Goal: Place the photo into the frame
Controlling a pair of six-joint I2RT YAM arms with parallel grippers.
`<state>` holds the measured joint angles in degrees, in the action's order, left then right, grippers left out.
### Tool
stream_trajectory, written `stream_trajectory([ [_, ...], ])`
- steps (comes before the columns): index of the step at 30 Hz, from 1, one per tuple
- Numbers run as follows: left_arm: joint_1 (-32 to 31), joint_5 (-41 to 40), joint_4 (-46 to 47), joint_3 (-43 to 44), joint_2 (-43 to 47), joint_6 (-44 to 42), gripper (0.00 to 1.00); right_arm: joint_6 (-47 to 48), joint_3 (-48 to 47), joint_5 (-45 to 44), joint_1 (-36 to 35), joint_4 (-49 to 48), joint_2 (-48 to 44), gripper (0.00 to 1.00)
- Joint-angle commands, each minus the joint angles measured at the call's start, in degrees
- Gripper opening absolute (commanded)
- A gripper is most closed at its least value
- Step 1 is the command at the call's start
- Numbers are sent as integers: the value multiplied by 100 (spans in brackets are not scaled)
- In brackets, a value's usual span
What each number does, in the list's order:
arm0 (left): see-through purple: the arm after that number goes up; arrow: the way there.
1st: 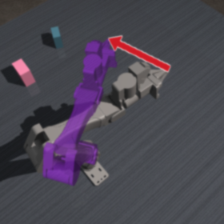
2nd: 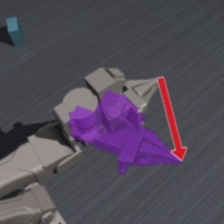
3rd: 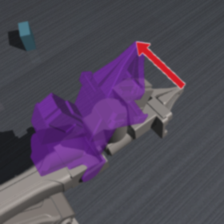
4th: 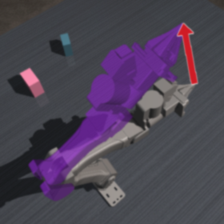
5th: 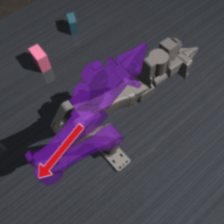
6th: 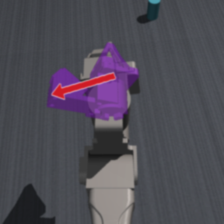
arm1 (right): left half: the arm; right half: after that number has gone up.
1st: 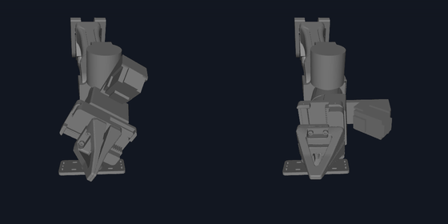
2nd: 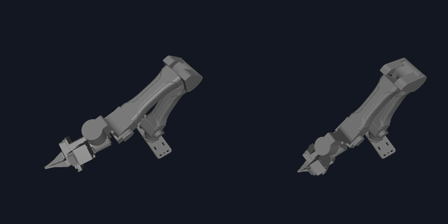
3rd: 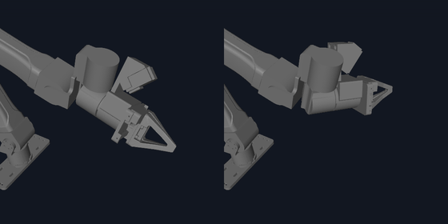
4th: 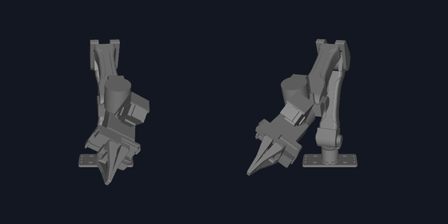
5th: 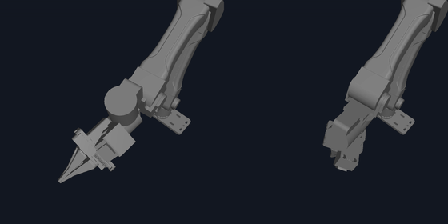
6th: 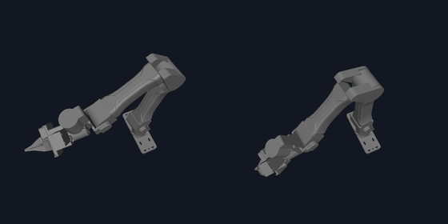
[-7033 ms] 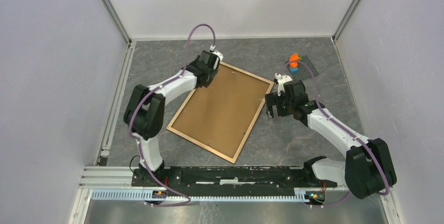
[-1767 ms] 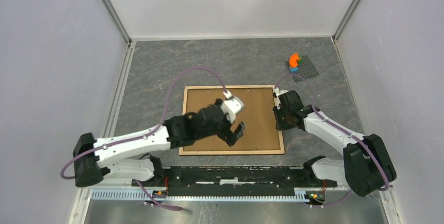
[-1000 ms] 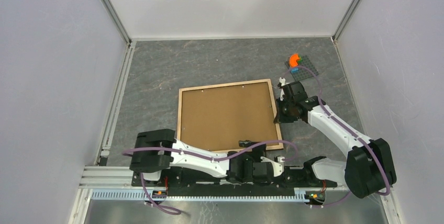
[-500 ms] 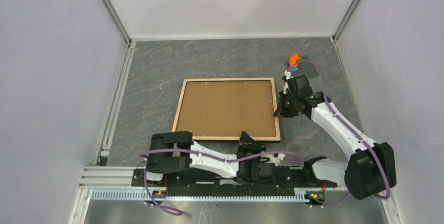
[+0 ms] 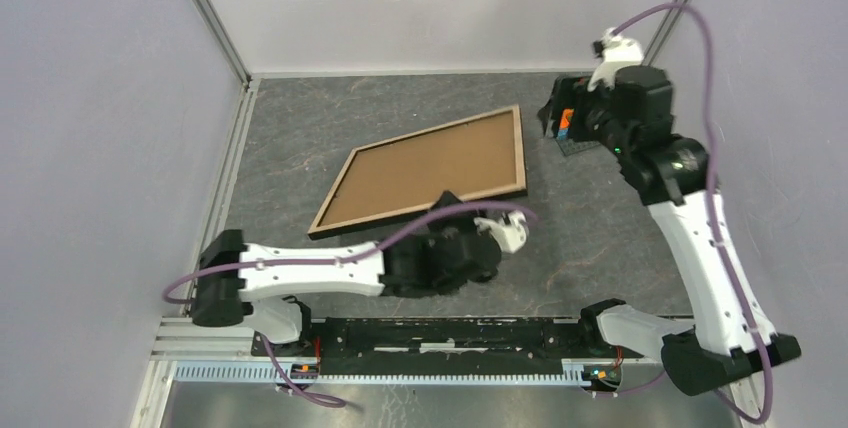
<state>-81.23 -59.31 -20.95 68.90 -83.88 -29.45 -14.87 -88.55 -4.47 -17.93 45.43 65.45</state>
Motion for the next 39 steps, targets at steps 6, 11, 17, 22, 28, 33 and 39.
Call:
stream_trajectory([
  [6, 3175, 2870, 357, 1176, 1622, 2717, 2, 113, -24, -1205, 19, -302, -988, 84],
  [11, 4507, 3613, 606, 999, 1864, 4208, 2, 72, 369, -1215, 26, -174, -987, 84],
  [17, 6103, 3874, 1097, 410, 2298, 5652, 2, 23, 750, -1009, 19, -275, -935, 84],
  [22, 7734, 4773, 1555, -362, 2534, 6853, 2, 7, 1002, -909, 22, -409, -965, 84],
  [28, 9259, 5610, 3016, -2057, 2662, 8433, 2, 28, 1234, -841, 23, -410, -988, 84],
  [33, 9694, 5652, 4821, -3476, 2320, 9604, 2, 46, 1468, -737, 22, -424, -1044, 84],
  [39, 9769, 5071, 5997, -4147, 1758, 9905, 2, 9, 1749, -538, 19, -456, -1146, 84],
])
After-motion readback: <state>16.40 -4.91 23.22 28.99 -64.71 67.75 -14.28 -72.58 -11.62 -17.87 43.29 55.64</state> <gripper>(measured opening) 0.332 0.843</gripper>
